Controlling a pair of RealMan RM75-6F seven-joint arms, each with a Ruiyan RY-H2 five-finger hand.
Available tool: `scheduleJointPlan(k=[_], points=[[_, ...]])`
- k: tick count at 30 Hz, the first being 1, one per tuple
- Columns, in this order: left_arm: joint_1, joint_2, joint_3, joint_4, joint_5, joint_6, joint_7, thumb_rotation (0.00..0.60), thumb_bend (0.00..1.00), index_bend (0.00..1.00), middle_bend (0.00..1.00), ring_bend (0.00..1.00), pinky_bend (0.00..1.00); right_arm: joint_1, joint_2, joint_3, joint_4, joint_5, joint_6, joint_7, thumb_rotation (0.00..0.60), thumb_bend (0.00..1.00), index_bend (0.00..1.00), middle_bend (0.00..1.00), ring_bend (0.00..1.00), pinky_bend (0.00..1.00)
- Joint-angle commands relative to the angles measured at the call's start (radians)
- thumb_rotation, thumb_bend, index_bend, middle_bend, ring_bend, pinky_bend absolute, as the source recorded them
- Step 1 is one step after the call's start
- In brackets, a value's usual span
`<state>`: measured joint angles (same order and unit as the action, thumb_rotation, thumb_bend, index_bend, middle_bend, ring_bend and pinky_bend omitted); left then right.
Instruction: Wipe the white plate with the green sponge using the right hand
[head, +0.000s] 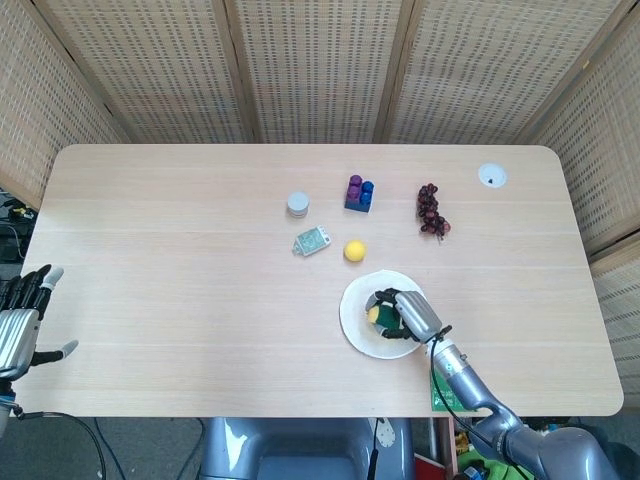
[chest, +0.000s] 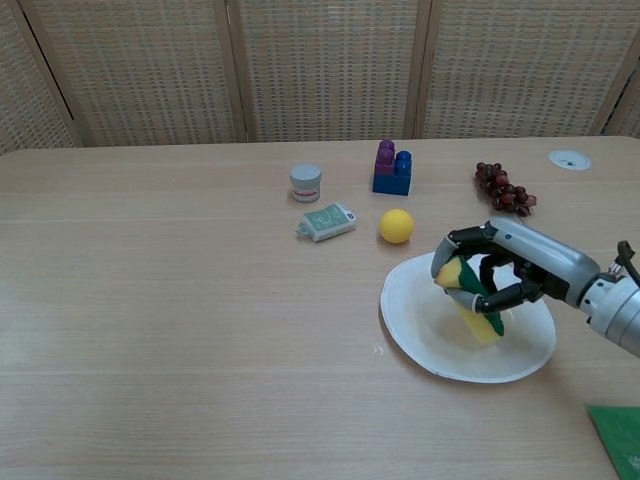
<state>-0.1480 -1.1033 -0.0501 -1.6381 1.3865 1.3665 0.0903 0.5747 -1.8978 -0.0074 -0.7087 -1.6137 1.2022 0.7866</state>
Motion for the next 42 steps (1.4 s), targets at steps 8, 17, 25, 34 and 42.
scheduleJointPlan(k=[8,17,25,34,42], points=[[0.0,0.002,0.001,0.0,0.002,-0.001,-0.003,0.6,0.0,0.0,0.0,0.0,0.0,0.001,0.016,0.013,0.015,0.036,-0.055,-0.032,0.6,0.42,0.47,0.53,0.4,0.62],[0.0,0.002,0.002,-0.001,0.002,-0.003,-0.001,0.6,0.0,0.0,0.0,0.0,0.0,-0.026,-0.041,-0.036,0.139,0.015,-0.081,0.01,0.6,0.43,0.47,0.54,0.4,0.62],[0.0,0.001,0.004,-0.002,0.002,-0.005,-0.003,0.6,0.0,0.0,0.0,0.0,0.0,-0.028,-0.063,-0.033,0.179,-0.002,-0.017,0.062,0.6,0.43,0.48,0.54,0.4,0.62],[0.002,0.009,0.004,-0.004,0.01,0.001,-0.017,0.6,0.0,0.0,0.0,0.0,0.0,0.027,0.042,0.062,0.04,0.016,0.099,0.008,0.6,0.43,0.48,0.54,0.4,0.62],[0.004,0.013,0.007,-0.01,0.018,0.005,-0.02,0.6,0.0,0.0,0.0,0.0,0.0,0.042,0.15,0.09,0.006,0.078,-0.016,-0.231,0.6,0.43,0.48,0.54,0.4,0.62]])
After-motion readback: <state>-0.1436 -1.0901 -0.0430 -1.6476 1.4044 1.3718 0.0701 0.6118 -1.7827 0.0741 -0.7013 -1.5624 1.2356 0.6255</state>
